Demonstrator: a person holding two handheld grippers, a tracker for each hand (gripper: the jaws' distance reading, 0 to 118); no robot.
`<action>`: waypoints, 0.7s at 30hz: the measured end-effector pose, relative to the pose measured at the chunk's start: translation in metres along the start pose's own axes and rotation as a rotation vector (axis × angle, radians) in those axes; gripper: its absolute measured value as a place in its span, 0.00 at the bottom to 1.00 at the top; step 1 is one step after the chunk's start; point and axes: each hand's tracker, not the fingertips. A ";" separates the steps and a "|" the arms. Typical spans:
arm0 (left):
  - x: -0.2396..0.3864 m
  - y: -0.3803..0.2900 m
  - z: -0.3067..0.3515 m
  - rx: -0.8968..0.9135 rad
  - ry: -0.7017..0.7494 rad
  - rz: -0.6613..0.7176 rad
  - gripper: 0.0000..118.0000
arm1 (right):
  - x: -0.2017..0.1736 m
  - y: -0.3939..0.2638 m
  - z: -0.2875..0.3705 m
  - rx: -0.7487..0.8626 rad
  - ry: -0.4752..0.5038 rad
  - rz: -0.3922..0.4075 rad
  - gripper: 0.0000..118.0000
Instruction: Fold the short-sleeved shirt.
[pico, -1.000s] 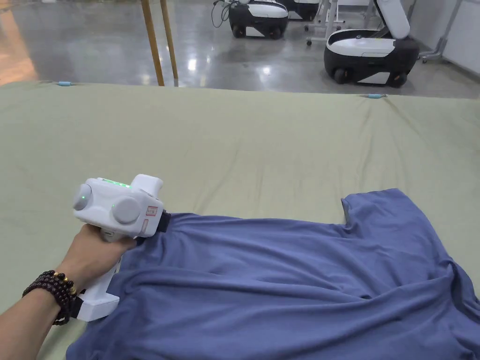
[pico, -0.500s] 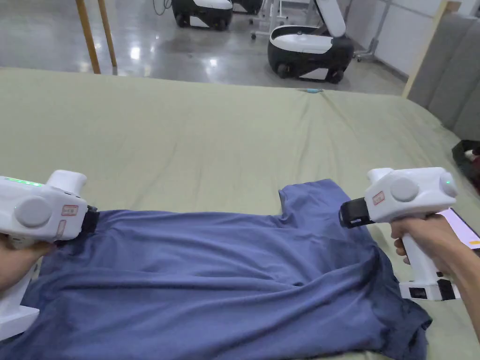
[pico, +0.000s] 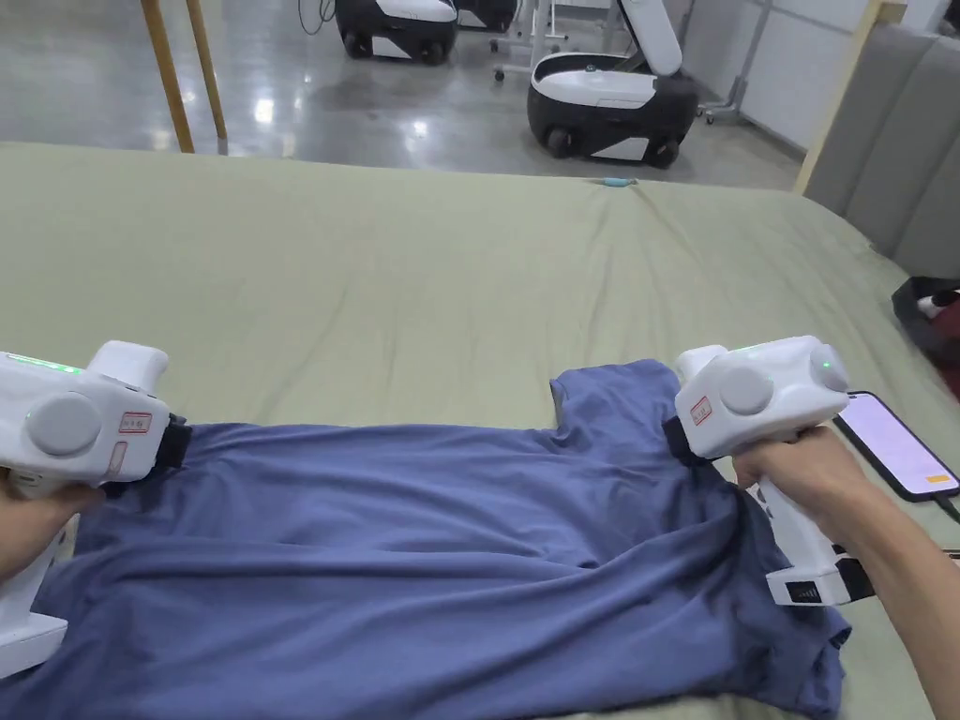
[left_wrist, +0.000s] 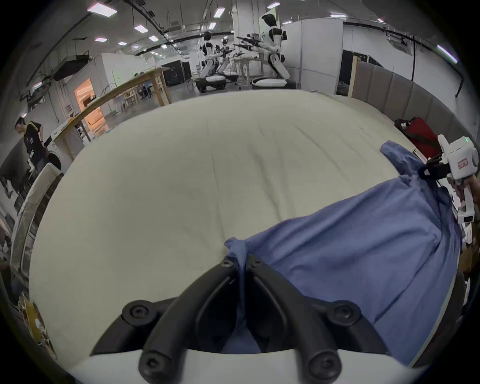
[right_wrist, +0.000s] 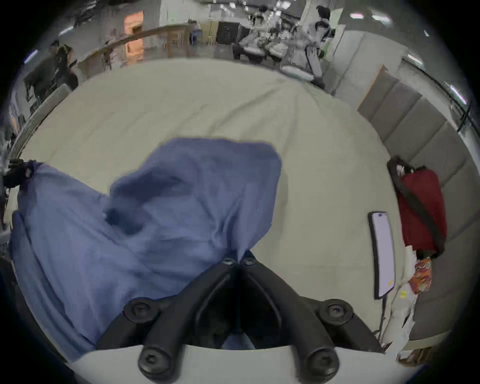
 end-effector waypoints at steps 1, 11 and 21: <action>-0.002 0.000 0.008 0.024 -0.005 -0.004 0.00 | 0.001 -0.002 0.012 0.037 0.009 -0.002 0.00; -0.009 -0.060 0.145 0.298 -0.052 -0.043 0.00 | 0.021 -0.087 0.196 0.443 0.141 0.000 0.01; -0.005 -0.182 0.196 0.291 -0.172 0.084 0.00 | 0.009 -0.222 0.212 0.422 0.178 0.065 0.02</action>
